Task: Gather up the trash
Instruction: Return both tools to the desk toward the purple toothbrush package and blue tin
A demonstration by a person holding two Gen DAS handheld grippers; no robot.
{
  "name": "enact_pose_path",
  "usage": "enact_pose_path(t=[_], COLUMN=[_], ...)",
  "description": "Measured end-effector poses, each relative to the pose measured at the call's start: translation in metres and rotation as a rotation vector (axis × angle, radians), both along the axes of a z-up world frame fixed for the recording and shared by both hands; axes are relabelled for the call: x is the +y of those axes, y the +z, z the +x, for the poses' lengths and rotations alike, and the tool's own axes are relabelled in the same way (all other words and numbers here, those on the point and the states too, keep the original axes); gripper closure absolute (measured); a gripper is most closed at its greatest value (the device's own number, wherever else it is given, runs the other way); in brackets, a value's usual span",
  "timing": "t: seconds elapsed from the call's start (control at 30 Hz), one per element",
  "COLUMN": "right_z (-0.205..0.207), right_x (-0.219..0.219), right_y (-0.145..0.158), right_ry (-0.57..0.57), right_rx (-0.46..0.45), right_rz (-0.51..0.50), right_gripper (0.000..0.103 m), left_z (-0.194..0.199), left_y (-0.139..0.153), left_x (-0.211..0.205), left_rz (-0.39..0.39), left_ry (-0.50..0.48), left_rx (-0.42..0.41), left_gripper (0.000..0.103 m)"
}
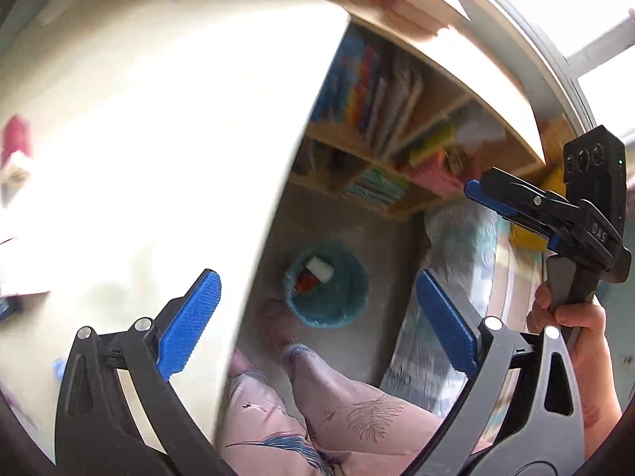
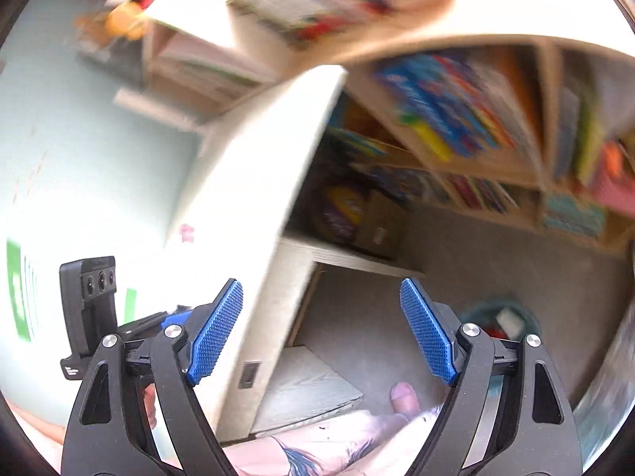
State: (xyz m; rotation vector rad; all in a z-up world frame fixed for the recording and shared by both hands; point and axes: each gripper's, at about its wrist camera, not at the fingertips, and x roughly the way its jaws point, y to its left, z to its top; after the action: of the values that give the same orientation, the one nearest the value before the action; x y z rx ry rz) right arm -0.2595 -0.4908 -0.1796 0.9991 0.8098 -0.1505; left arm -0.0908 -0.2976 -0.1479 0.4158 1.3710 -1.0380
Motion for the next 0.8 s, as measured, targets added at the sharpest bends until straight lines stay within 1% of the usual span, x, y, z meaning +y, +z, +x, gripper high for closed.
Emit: enact_pose_path(t=[0.17,0.3,0.4,0.53,0.67,0.8], right_z=[0.075,0.135,0.177,0.219,0.248,0.272], right_x=[0.027,0.061,0.091,0.141,0.189,0.230], right_y=[0.026,0.039,0.048,0.057,0.064,0.066], right_ry=[0.208,0.380,0.504,0.653,0.777,0.889], right_rx=[-0.048,-0.071,-0.091,-0.115,-0.113,-0.109], right_rz=[-0.039,-0.056,-0.065,-0.081,-0.108,-0.145], right_gripper=[0.021,0.021,0.021,0.021,0.021,0.021], left_z=[0.037,0.063,0.076,0.088,0.094,0.097], left_y=[0.024,0.031,0.035,0.039,0.041,0.037], left_x=[0.060,0.122,0.170,0.230,0.281,0.315], left_rz=[-0.029,-0.015,-0.013,-0.005,0.011,0.028], left_ry=[0.207,0.389,0.524,0.682,0.815,0.886], left_rx=[-0.055,-0.092,-0.103,-0.132,-0.151,-0.161], left_gripper=[0.007,0.007,0.007,0.007,0.007,0.007])
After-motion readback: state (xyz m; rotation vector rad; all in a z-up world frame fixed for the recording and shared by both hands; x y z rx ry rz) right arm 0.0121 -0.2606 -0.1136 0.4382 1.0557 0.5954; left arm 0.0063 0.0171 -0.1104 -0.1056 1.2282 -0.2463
